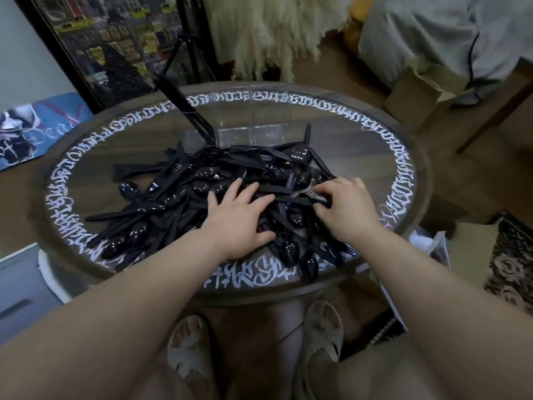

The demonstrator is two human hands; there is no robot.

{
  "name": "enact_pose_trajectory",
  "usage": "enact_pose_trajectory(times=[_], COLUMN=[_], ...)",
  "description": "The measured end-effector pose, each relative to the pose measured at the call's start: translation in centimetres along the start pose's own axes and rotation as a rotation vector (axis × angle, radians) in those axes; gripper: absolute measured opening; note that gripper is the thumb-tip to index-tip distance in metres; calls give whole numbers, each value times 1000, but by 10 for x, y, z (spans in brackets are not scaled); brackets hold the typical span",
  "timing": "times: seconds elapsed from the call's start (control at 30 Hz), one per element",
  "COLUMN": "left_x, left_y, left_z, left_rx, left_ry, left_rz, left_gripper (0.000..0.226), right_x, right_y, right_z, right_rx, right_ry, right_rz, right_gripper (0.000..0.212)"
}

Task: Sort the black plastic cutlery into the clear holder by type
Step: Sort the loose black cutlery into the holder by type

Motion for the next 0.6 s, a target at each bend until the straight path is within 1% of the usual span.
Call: enact_pose_trajectory(times=[0.17, 0.27, 0.33, 0.43, 0.47, 0.6], left_x=[-12, -19, -20, -17, -15, -10], left_y=[1, 2, 3, 4, 5, 10], left_z=[9, 9, 8, 6, 6, 10], left_rx=[17, 32, 22, -21, -38, -103], left_ry=[-81, -107, -58, 105, 130, 147], left_rz=[-59, -78, -74, -38, -32, -37], left_gripper=[68, 66, 64, 56, 54, 50], right_x=[3, 4, 4, 3, 2, -1], right_y=[13, 17, 18, 22, 24, 28], right_z=[9, 9, 7, 2, 0, 3], right_rx=[-10, 5, 27, 50, 46, 21], right_ry=[-64, -27, -2, -12, -24, -119], right_rz=[-3, 15, 21, 26, 18, 2], right_gripper=[39, 37, 36, 33, 32, 32])
Point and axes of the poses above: each hand's wrist, its own x-axis towards the middle knuckle, its own z-axis out of the palm, y = z × x, the point moved 1 cm from there along x, towards the middle knuckle, and after that the axes turned 1 degree about z, right-handed, at the moved point
